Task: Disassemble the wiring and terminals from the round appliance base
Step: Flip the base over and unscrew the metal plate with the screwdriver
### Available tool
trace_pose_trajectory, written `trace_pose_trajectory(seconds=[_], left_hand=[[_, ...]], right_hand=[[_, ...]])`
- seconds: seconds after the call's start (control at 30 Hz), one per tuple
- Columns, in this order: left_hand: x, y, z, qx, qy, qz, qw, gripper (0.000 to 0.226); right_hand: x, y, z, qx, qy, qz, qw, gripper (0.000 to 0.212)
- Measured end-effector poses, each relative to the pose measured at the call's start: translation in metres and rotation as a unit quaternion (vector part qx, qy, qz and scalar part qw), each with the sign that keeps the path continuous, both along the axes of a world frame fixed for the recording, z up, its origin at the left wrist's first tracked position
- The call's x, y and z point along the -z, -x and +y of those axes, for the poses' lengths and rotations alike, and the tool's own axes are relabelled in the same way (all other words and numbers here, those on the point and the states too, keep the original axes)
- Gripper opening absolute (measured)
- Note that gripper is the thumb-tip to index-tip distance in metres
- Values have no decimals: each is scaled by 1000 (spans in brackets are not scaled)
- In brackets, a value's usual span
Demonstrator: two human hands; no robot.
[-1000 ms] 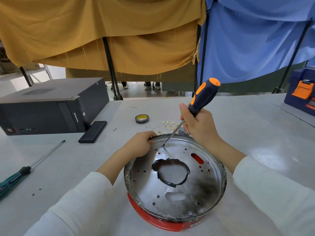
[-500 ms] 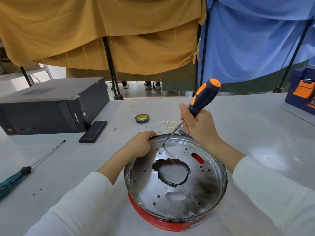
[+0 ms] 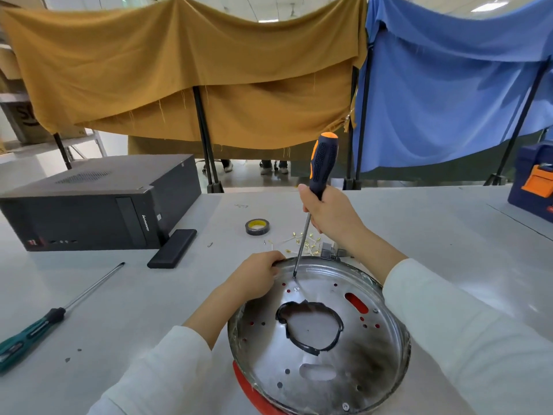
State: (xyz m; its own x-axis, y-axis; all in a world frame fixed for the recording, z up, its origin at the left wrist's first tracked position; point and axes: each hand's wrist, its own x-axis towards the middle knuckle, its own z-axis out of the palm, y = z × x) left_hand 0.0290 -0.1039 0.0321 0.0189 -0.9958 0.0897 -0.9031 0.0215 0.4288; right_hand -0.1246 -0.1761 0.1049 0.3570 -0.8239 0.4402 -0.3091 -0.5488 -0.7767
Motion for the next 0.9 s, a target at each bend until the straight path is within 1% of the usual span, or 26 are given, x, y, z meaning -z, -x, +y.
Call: trace_pose_trajectory(seconds=[0.1, 0.17, 0.2, 0.23, 0.3, 0.4, 0.5, 0.57, 0.63, 0.73, 0.9], left_hand=[[1, 0, 1, -4, 4, 6, 1000, 30], [1, 0, 0, -7, 2, 12, 1000, 31], [2, 0, 0, -8, 2, 14, 1000, 31], [2, 0, -1, -8, 2, 15, 1000, 31], [3, -1, -3, -5, 2, 20, 1000, 31], [6, -5, -6, 5, 2, 38, 999, 28], [9, -7, -8, 12, 5, 51, 999, 27], [10, -8, -9, 12, 6, 54, 998, 28], [9, -8, -10, 13, 1, 73, 997, 28], [8, -8, -12, 17, -5, 83, 996, 26], [13, -10, -14, 23, 7, 92, 995, 27]], right_hand=[[0, -4, -10, 56, 26, 67, 996, 30], [2, -6, -13, 76, 39, 73, 994, 29], [2, -8, -12, 61, 35, 53, 996, 29], [3, -11, -10, 28, 21, 14, 999, 27], [4, -19, -3, -48, -9, -91, 995, 20], [8, -30, 7, -111, -44, -190, 975, 19], [9, -37, 11, -185, -96, -264, 942, 18], [8, -39, 12, -206, -103, -291, 928, 17], [9, -38, 12, -216, -99, -312, 920, 21], [12, -36, 12, -240, -104, -328, 908, 28], [13, -33, 10, -293, -122, -335, 887, 25]])
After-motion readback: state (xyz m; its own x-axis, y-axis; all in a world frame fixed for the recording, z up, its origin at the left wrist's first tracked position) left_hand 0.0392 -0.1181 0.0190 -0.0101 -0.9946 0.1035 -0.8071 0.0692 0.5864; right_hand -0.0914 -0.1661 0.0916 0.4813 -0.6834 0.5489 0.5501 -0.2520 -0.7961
